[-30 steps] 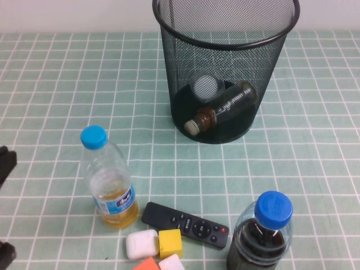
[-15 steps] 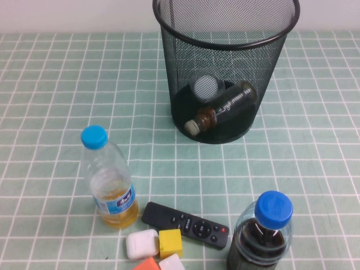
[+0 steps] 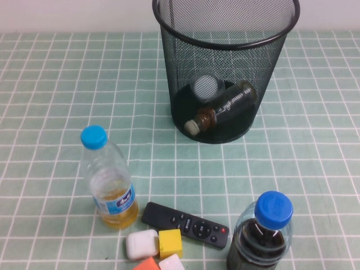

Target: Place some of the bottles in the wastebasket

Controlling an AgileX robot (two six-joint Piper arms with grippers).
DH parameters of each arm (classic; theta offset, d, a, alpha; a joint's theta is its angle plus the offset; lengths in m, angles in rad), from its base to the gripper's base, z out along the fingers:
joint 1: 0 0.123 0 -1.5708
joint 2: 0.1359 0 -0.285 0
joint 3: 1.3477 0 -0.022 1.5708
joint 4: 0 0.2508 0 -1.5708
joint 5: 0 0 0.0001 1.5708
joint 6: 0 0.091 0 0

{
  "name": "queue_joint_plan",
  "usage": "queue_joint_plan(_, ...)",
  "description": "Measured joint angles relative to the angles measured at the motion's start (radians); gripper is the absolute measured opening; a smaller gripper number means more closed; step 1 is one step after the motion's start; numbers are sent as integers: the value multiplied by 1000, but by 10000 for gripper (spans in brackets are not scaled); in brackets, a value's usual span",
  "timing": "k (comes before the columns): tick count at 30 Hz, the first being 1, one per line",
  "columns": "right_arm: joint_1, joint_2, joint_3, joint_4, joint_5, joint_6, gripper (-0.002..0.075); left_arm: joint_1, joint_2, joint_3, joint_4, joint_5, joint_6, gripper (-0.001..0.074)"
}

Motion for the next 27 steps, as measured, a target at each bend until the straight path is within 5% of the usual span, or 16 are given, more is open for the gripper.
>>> queue_joint_plan(5, 0, 0, 0, 0, 0, 0, -8, 0, 0, 2, 38, 182, -4, -4)
queue_joint_plan(27, 0, 0, 0, -20, -2, 0, -8, 0, -1, 2, 51, 187, -14, -4)
